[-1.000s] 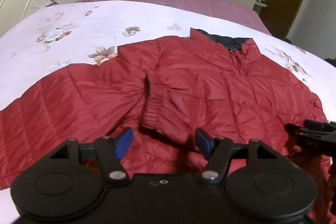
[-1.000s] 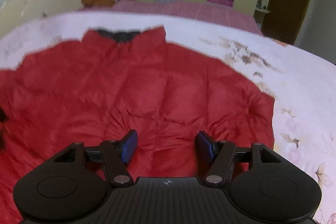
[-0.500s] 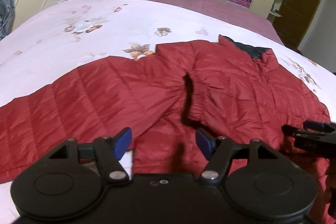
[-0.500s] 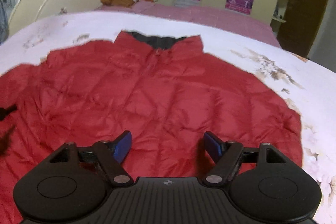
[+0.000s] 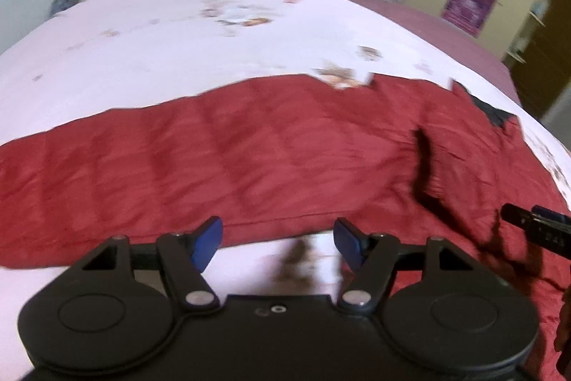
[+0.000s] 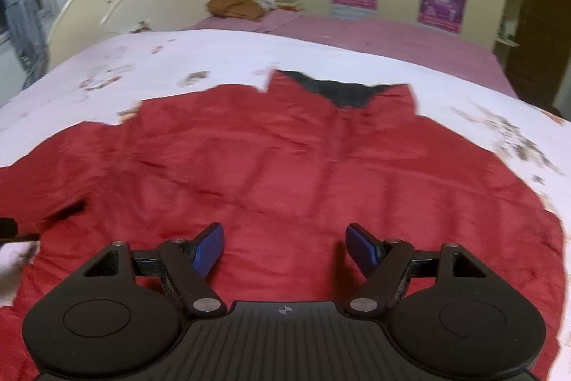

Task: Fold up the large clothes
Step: 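Reach the left gripper to the other sleeve's cuff and grasp it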

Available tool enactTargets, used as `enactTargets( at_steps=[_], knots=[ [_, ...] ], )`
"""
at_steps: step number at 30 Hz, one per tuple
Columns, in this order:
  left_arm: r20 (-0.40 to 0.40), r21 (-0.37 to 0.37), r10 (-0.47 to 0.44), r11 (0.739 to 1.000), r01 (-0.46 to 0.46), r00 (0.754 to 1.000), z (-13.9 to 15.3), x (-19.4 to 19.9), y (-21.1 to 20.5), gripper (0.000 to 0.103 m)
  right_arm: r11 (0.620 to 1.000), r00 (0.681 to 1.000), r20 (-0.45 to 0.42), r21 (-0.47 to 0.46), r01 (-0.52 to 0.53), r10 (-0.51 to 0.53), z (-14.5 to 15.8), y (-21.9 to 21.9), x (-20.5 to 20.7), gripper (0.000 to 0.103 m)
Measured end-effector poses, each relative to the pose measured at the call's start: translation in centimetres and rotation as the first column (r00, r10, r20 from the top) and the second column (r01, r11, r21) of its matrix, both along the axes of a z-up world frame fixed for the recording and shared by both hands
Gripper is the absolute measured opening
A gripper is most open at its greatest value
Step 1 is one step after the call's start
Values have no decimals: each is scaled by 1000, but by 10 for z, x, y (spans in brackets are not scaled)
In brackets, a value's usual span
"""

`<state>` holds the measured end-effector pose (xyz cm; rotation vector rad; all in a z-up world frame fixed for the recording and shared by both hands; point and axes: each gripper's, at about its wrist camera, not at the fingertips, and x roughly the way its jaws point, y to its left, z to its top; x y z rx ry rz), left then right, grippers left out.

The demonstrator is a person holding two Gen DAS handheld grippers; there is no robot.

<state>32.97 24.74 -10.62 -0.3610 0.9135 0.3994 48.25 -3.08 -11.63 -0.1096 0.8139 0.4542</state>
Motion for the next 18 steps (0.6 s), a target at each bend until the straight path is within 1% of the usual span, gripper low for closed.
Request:
enactTargets(
  at_steps=[2, 5, 8, 10, 13, 14, 16, 18],
  knots=[
    [-3, 2, 46, 999, -46, 999, 0, -12, 14, 67, 1000, 1000, -3, 11, -21, 21, 0, 13, 0, 74],
    [-10, -20, 130, 991, -130, 991, 1, -33, 38, 67, 998, 998, -1, 28, -55, 55, 2, 31, -1, 74],
    [-5, -47, 224, 973, -224, 975, 2, -59, 59, 67, 996, 997, 7, 34, -82, 82, 3, 46, -5, 74],
    [0, -54, 292, 955, -292, 956, 2, -79, 71, 67, 995, 996, 6, 20, -93, 93, -2, 54, -5, 74],
    [2, -66, 404, 913, -403, 915, -2, -110, 89, 67, 995, 995, -29, -23, -99, 99, -16, 63, -1, 75],
    [0, -74, 446, 893, -444, 895, -5, -117, 96, 67, 993, 993, -46, -44, -108, 106, -22, 66, 0, 75],
    [-2, -111, 526, 845, -523, 850, -12, -131, 111, 67, 992, 994, -35, -63, -110, 108, -25, 69, -1, 75],
    [8, -146, 573, 811, -566, 819, -18, -140, 123, 66, 992, 994, -36, -63, -108, 106, -26, 69, -1, 75]
  ],
)
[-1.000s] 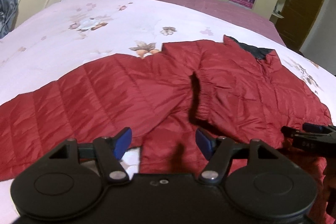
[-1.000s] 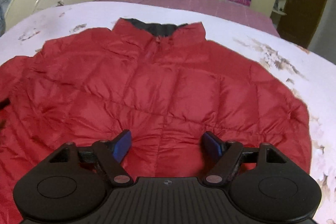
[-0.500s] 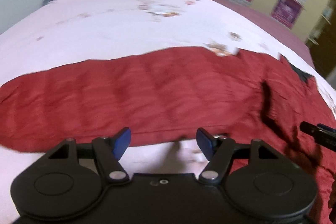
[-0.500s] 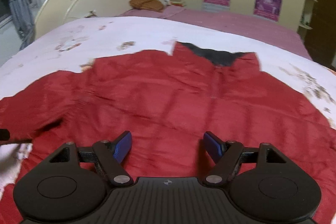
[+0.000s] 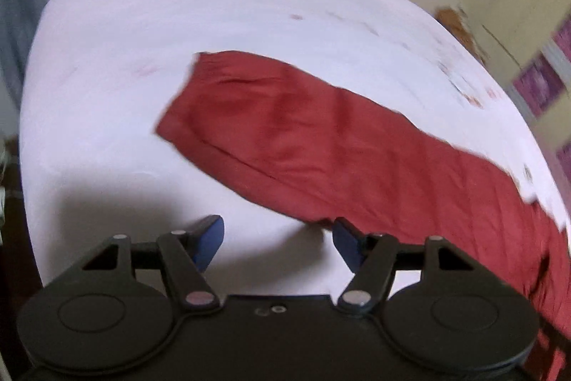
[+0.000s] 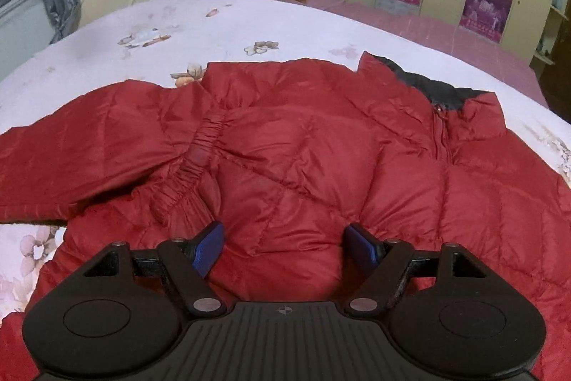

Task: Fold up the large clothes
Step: 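Reach the left gripper to the other sleeve's cuff and grasp it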

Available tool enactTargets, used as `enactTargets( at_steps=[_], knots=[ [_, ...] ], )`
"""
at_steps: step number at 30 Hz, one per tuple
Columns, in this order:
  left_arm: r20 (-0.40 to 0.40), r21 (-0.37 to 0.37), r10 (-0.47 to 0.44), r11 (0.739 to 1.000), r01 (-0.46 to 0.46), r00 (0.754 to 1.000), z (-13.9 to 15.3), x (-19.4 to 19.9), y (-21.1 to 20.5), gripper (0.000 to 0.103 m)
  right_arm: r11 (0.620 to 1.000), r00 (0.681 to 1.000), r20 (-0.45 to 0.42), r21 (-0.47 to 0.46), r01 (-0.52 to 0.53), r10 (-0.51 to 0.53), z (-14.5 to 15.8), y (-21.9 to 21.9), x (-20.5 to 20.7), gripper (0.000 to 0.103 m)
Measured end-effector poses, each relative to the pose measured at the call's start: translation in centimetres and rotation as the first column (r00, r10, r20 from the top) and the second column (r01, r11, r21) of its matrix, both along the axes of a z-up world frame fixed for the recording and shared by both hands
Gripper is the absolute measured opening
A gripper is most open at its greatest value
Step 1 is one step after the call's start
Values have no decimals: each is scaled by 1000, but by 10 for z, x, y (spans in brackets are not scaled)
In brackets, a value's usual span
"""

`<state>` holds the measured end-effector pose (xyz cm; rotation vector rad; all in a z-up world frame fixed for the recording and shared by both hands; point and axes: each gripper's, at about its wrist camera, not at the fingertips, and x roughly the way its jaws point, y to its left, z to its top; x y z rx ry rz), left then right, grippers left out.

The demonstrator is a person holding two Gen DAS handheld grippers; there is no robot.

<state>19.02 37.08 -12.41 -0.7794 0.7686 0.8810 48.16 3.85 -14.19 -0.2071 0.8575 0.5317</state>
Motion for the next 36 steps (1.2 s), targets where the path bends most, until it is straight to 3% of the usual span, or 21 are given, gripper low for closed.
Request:
enactTargets(
  at_steps=[4, 7, 9, 10, 13, 16, 19, 23, 26, 30, 32, 36],
  knots=[
    [75, -1, 51, 999, -51, 996, -3, 0, 17, 64, 1000, 1000, -3, 3, 2, -2, -1, -1, 0, 75],
    [140, 15, 110, 993, -113, 984, -9, 1, 29, 54, 1000, 1000, 0, -2, 4, -4, -1, 0, 0, 75],
    [150, 37, 120, 991, -127, 981, -10, 4, 34, 38, 1000, 1000, 5, -6, 8, -8, -1, 2, 0, 75],
    [151, 41, 123, 991, -131, 981, -11, 7, 37, 24, 1000, 1000, 8, -8, 11, -11, -2, 3, 0, 75],
    [166, 33, 127, 990, -134, 978, -9, 9, 39, 13, 1000, 1000, 12, -14, 19, -18, -2, 5, 0, 75],
    [189, 71, 77, 993, -92, 979, 5, 15, 32, 9, 1000, 1000, 9, -12, 29, -29, -4, 6, 0, 76],
    [227, 132, -28, 991, -2, 974, 30, 28, 16, 9, 1000, 1000, 4, -21, 23, -23, -5, 9, 3, 77],
    [276, 208, -203, 967, 148, 940, 66, 61, -14, 9, 998, 999, -11, 42, 53, -52, 5, 0, 5, 77],
    [296, 245, -346, 928, 279, 891, 84, 91, -44, 9, 997, 998, -11, 52, 56, -55, 10, -5, 3, 77],
    [313, 264, -533, 844, 467, 786, 98, 137, -96, 9, 989, 994, -10, 103, 109, -109, 24, -27, 1, 77],
    [313, 278, -621, 784, 555, 719, 98, 163, -126, 9, 982, 990, -6, 121, 144, -144, 31, -43, 1, 77],
    [288, 289, -769, 638, 714, 570, 87, 207, -193, 9, 966, 976, -1, 143, 217, -219, 41, -79, 1, 77]
  ],
)
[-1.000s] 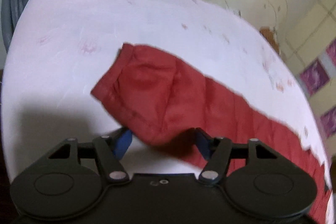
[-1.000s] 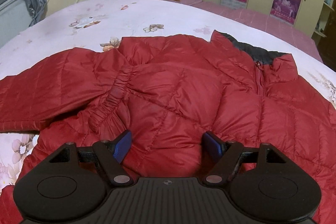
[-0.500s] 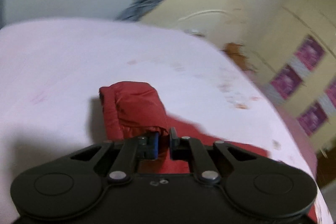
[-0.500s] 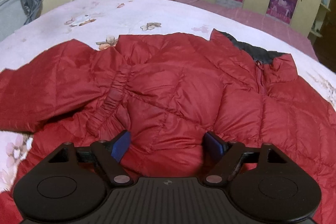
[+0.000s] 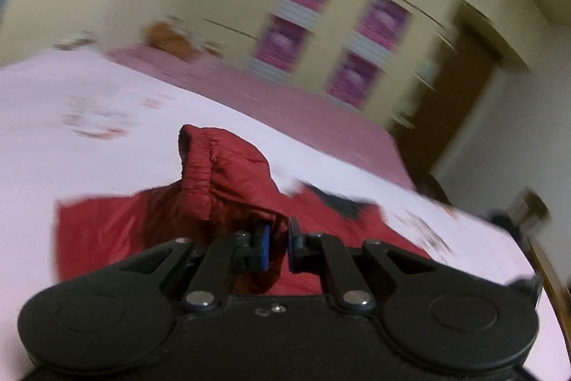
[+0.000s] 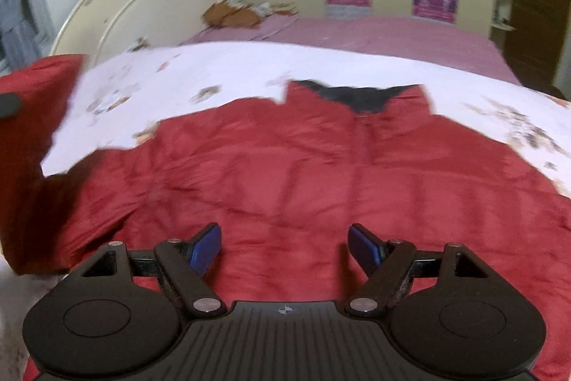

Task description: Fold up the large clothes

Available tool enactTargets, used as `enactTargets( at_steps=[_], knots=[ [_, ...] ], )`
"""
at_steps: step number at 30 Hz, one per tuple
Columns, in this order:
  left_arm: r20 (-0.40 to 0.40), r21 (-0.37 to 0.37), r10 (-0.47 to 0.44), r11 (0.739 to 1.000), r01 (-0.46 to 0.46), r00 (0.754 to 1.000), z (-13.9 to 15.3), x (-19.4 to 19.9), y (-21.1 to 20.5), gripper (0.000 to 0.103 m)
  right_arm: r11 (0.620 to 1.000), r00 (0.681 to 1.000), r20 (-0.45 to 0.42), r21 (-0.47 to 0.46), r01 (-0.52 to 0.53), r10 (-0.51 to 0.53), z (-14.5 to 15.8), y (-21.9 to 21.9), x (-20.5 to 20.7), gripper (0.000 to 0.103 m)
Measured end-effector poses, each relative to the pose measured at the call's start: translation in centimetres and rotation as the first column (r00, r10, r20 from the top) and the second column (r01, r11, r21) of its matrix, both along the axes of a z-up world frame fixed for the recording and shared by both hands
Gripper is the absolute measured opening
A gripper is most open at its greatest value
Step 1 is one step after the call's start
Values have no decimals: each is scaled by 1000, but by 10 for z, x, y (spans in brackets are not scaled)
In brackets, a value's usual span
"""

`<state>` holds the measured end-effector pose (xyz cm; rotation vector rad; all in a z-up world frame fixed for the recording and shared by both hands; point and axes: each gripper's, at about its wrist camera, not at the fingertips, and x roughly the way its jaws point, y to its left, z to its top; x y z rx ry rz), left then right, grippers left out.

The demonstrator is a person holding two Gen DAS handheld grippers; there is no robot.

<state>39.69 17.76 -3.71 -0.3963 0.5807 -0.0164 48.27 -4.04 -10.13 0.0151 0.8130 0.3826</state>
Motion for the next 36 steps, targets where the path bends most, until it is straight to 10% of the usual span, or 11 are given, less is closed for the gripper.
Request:
enactTargets(
  at_steps=[10, 15, 18, 23, 31, 32, 34, 36],
  knots=[
    [-184, 39, -311, 946, 323, 932, -68, 43, -114, 10, 975, 975, -29, 34, 221, -220, 4, -96, -11, 77],
    [-277, 47, -345, 927, 371, 897, -86, 44, -127, 37, 962, 965, -28, 71, 263, -262, 10, -114, -14, 77],
    [-244, 66, -317, 938, 342, 917, -78, 30, -120, 79, 961, 967, -22, 101, 256, -255, 15, -114, -14, 77],
    [-195, 119, -217, 963, 242, 957, -57, 16, -88, 81, 966, 976, -8, 140, 219, -220, 17, -98, -1, 103],
    [-144, 302, 18, 953, 26, 989, -39, -33, -11, 83, 988, 990, -81, 86, 126, -119, -9, -67, 13, 102],
    [-148, 313, 42, 950, 6, 988, -38, -41, -2, 83, 990, 990, -94, 84, 115, -107, -13, -63, 14, 99],
    [-159, 317, 85, 948, -30, 984, -41, -53, 14, 83, 992, 989, -129, 86, 89, -78, -20, -57, 16, 58],
    [-171, 318, 126, 946, -66, 977, -45, -63, 27, 83, 994, 990, -125, 79, 82, -71, -21, -54, 15, 52]
  ],
)
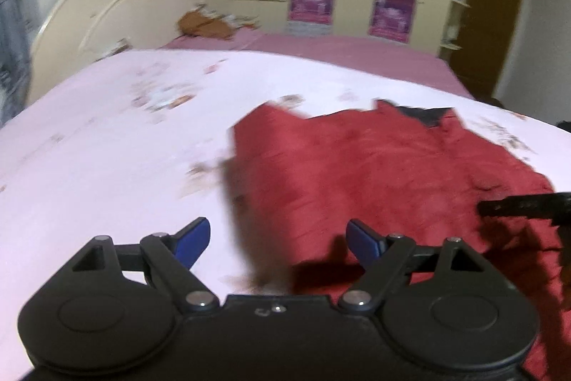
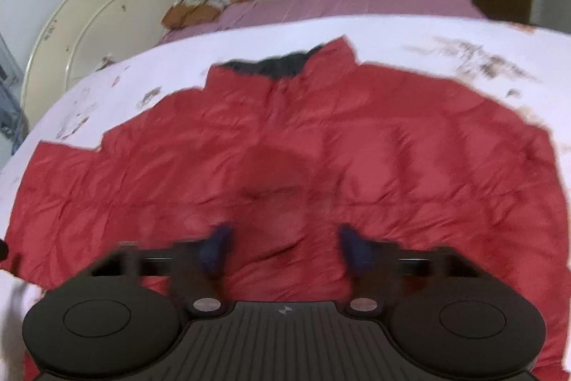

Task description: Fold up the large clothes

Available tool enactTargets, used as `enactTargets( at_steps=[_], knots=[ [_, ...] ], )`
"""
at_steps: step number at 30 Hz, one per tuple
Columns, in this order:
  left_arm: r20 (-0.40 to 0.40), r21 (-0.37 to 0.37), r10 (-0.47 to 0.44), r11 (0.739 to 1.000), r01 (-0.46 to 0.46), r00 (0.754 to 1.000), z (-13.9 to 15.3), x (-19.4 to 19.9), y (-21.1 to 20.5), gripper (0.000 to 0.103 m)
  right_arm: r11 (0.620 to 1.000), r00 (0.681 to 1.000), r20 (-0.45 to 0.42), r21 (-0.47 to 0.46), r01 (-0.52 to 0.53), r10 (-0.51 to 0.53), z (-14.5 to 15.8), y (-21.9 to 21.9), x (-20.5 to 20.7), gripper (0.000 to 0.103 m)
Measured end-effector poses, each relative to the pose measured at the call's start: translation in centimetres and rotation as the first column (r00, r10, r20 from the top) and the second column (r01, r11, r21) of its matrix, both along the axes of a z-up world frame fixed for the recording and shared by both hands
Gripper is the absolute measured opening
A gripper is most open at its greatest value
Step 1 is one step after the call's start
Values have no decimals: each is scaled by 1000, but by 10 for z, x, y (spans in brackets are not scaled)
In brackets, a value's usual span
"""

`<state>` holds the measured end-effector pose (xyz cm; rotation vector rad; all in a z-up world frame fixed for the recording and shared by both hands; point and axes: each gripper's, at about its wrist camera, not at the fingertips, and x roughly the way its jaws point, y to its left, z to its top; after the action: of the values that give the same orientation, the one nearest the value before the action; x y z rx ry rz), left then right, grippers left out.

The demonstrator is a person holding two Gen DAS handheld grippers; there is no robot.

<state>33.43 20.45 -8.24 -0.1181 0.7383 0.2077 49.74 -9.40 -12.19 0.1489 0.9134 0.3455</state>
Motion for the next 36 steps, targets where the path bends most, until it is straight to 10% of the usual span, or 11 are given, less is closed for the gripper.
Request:
enactTargets(
  at_steps=[3, 12, 20, 24, 29, 36],
  knots=[
    [-34, 11, 18, 1000, -18, 999, -11, -9, 8, 83, 999, 1000, 10, 49, -15, 15, 7, -4, 0, 19],
    [-47, 82, -116, 989, 120, 992, -48, 31, -39, 70, 988, 974, 164, 21, 153, -155, 54, -57, 1, 19],
    [-76, 90, -116, 988, 122, 990, -66, 54, -41, 48, 971, 969, 63, -12, 238, -237, 27, -100, -3, 19],
    [-102, 27, -99, 994, 103, 990, -68, 57, -33, 47, 968, 973, 12, -100, 230, -230, 1, -96, -3, 20],
    [-113, -98, -79, 993, 69, 990, -53, 49, -13, 44, 938, 964, 79, -223, 267, -256, 10, -96, -8, 52],
    [-38, -158, -58, 986, 51, 998, -21, 33, -9, 45, 929, 941, 200, -198, 312, -273, 39, -109, -20, 53]
  ],
)
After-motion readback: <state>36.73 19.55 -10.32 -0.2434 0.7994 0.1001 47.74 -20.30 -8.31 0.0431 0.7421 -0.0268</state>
